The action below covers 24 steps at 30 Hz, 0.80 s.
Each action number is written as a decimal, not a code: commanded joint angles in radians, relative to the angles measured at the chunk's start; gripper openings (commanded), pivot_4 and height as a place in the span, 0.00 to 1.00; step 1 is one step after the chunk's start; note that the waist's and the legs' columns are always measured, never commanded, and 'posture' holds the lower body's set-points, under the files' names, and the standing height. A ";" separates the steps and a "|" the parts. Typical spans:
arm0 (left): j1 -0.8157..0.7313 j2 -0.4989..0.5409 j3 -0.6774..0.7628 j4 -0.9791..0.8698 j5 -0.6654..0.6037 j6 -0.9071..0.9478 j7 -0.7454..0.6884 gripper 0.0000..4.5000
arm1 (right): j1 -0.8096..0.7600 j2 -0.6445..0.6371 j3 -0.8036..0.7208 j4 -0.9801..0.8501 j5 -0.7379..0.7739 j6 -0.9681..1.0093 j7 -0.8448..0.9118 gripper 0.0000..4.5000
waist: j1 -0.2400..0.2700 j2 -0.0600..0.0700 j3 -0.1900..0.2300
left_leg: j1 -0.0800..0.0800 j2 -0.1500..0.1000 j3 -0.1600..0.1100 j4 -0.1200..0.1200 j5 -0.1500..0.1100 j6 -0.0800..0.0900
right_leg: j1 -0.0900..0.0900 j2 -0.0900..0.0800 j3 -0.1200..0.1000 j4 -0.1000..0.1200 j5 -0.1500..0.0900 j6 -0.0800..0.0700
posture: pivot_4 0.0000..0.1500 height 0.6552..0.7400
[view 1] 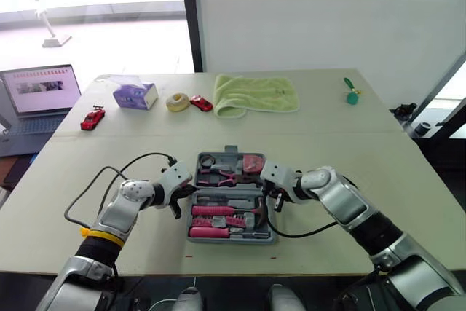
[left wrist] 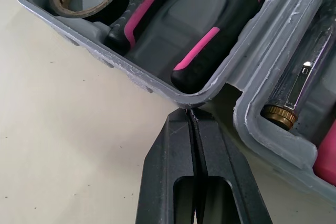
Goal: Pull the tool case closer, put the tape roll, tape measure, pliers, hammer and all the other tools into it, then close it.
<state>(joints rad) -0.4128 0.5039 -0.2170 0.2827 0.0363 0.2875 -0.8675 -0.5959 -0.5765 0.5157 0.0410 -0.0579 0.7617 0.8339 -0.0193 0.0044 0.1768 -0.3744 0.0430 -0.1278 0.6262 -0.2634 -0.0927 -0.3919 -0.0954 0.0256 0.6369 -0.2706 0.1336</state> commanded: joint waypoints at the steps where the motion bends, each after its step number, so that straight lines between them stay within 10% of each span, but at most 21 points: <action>1: 0.086 -0.018 -0.061 -0.104 -0.020 0.063 -0.045 0.00 | 0.021 0.043 0.024 -0.149 0.031 0.023 0.036 0.02 | -0.001 0.000 0.000 | 0.000 0.000 0.000 0.000 0.000 0.000 | 0.000 0.000 0.000 0.000 0.000 0.000 | 1.00 1.00; 24: 0.381 0.081 0.019 -0.426 -0.066 0.263 -0.006 0.00 | 0.170 0.027 -0.016 -0.345 0.019 0.177 -0.022 0.02 | -0.026 0.000 0.000 | 0.002 0.000 0.000 -0.009 0.000 0.000 | -0.002 0.000 0.000 -0.002 -0.001 0.000 | 1.00 1.00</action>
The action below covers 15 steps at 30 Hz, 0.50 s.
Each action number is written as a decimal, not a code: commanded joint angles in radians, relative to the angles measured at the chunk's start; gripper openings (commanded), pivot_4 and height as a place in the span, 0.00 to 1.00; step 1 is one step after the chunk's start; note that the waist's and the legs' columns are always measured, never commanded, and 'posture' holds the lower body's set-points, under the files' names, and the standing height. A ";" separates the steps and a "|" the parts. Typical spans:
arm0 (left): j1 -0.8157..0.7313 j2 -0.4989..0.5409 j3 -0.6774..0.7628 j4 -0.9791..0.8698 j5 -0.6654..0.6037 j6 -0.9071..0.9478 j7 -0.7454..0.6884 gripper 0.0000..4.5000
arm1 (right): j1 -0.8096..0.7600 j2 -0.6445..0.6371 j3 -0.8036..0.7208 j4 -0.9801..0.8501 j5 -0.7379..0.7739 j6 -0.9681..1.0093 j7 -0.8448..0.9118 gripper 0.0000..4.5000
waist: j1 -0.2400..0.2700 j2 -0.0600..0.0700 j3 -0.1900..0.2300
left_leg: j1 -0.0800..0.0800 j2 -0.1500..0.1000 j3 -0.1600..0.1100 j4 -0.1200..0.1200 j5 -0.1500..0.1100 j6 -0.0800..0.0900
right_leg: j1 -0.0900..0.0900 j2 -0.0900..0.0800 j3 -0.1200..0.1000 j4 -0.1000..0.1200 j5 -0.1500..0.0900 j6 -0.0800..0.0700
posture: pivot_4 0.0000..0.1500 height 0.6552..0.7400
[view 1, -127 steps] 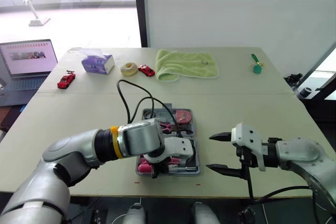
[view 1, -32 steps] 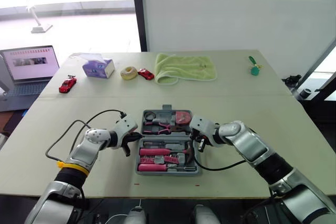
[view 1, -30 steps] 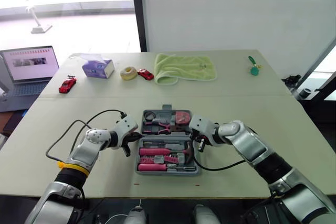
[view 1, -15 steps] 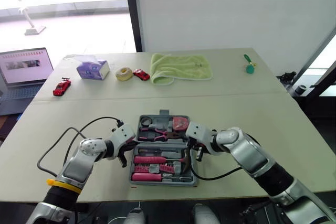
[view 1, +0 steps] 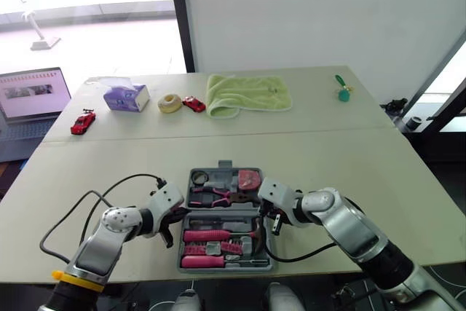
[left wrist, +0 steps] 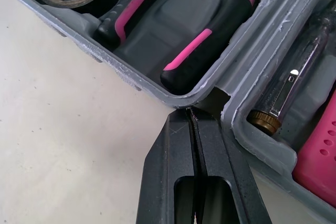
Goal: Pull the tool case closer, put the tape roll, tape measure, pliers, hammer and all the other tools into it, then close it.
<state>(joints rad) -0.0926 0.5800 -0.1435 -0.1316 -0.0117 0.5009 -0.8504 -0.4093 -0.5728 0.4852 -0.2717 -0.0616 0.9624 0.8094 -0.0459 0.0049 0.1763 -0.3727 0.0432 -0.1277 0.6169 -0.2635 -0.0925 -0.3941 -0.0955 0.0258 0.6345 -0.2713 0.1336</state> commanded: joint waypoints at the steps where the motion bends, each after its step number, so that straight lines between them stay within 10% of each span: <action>1: 0.073 0.006 -0.046 -0.027 -0.025 0.061 -0.019 0.00 | -0.018 0.023 0.015 -0.027 0.021 -0.025 0.001 0.02 | 0.000 0.000 0.000 | 0.000 0.000 0.000 0.000 0.000 0.000 | 0.000 0.000 0.000 0.000 0.000 0.000 | 1.00 1.00; 15: -0.003 0.003 -0.053 0.083 -0.008 -0.010 0.007 0.00 | -0.014 0.009 0.010 -0.050 0.033 0.007 0.011 0.02 | 0.007 0.000 0.000 | 0.000 0.000 0.000 -0.001 0.000 -0.001 | 0.000 0.000 0.000 0.000 0.000 0.000 | 1.00 1.00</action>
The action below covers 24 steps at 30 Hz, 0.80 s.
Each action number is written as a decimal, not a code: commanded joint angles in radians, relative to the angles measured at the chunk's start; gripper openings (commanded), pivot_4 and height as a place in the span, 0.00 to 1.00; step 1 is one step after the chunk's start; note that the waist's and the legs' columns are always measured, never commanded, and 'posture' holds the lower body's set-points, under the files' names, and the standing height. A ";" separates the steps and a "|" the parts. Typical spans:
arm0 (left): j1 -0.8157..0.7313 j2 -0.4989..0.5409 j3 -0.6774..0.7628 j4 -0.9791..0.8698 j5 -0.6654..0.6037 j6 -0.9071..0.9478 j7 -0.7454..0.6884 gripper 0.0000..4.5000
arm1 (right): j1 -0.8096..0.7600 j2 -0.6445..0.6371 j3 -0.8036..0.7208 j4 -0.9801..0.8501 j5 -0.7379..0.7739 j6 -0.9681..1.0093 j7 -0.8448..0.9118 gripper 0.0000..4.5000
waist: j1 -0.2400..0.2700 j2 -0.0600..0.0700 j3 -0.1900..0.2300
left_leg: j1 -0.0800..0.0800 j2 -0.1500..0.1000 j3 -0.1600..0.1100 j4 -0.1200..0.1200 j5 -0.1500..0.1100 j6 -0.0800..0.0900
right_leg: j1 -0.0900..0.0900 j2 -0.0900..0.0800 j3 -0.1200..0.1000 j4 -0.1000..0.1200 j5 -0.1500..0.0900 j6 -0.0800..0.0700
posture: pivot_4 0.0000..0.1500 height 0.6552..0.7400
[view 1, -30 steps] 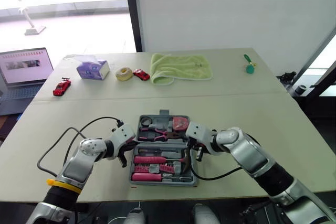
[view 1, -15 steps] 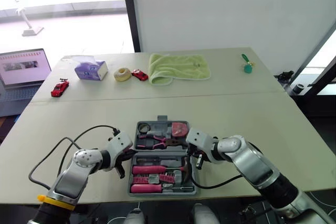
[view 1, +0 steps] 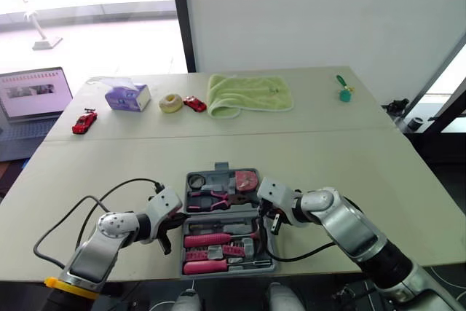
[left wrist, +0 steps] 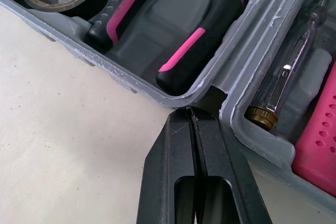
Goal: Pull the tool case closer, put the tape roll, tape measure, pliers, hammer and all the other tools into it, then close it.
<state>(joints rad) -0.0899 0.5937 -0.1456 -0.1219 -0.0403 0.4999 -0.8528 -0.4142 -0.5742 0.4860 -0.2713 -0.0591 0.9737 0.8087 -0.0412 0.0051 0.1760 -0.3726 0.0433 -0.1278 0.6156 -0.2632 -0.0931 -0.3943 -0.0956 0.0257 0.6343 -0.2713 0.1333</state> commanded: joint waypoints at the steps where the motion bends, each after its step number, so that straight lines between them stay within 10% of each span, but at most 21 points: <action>1: -0.015 -0.014 -0.054 0.082 0.020 -0.011 0.007 0.00 | -0.010 0.008 0.010 -0.053 0.030 0.000 0.012 0.02 | 0.003 0.001 0.000 | 0.000 0.000 0.000 0.000 0.000 0.000 | 0.000 0.000 0.000 0.000 0.000 0.000 | 1.00 1.00; 24: -0.024 0.008 -0.056 0.071 0.006 0.009 -0.007 0.00 | 0.004 -0.041 -0.031 -0.020 0.031 -0.027 -0.032 0.02 | 0.020 0.003 -0.002 | 0.000 0.000 0.000 0.000 0.001 -0.001 | 0.000 0.000 0.000 0.000 0.000 0.000 | 1.00 1.00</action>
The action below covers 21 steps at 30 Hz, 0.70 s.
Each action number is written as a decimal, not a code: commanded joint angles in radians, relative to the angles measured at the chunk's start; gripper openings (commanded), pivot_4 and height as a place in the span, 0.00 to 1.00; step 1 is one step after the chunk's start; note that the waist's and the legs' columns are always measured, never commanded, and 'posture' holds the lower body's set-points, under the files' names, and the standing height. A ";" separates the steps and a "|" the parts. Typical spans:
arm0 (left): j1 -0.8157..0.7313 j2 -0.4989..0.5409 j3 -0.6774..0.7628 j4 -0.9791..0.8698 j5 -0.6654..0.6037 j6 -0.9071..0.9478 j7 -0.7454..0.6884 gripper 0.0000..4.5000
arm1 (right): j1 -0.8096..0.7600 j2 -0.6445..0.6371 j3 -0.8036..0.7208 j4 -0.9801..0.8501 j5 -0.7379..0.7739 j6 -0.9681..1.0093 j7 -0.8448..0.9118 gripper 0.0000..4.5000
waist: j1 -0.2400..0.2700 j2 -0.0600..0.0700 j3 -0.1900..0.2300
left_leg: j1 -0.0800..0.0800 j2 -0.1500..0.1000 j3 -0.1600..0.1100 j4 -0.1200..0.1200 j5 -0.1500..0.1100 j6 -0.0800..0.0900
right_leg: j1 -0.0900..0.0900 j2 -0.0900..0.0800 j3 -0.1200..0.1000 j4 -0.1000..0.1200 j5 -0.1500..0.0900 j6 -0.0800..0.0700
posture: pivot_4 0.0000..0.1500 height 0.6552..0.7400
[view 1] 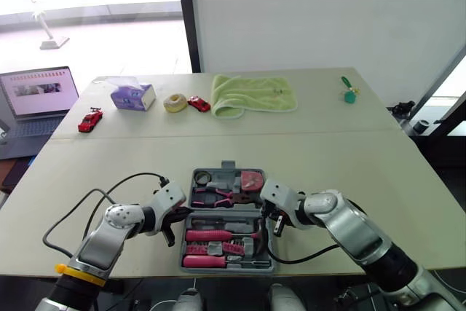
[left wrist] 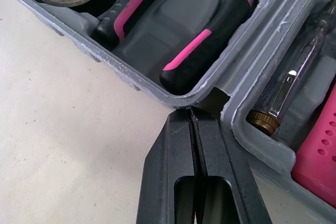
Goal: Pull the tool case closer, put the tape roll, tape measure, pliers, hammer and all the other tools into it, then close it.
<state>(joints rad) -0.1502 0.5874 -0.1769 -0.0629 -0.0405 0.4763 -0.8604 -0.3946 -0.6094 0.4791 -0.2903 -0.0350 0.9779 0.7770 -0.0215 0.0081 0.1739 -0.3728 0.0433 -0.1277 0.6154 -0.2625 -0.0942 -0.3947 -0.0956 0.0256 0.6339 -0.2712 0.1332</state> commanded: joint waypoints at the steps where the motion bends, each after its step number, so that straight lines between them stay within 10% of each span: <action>1: 0.037 0.015 -0.024 0.013 0.007 0.032 0.003 0.00 | -0.018 -0.007 -0.025 0.003 0.008 -0.035 -0.001 0.02 | -0.001 0.000 0.000 | 0.000 0.000 0.000 0.000 0.000 0.000 | 0.000 0.000 0.000 0.000 0.000 0.000 | 1.00 1.00; 21: 0.132 0.230 0.362 -0.096 -0.233 -0.052 -0.125 0.00 | 0.104 -0.169 -0.303 -0.175 0.112 -0.032 0.014 0.02 | -0.017 -0.007 0.007 | -0.004 0.001 0.000 -0.003 0.000 0.000 | -0.005 0.000 0.000 -0.001 -0.002 -0.004 | 1.00 1.00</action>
<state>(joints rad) -0.0248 0.8452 0.1302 -0.1009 -0.1851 0.5265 -0.9289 -0.2858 -0.7787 0.2392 -0.4126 0.0435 0.9526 0.7905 -0.0387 0.0009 0.1805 -0.3771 0.0438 -0.1274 0.6131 -0.2626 -0.0944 -0.3992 -0.0958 0.0257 0.6325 -0.2733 0.1294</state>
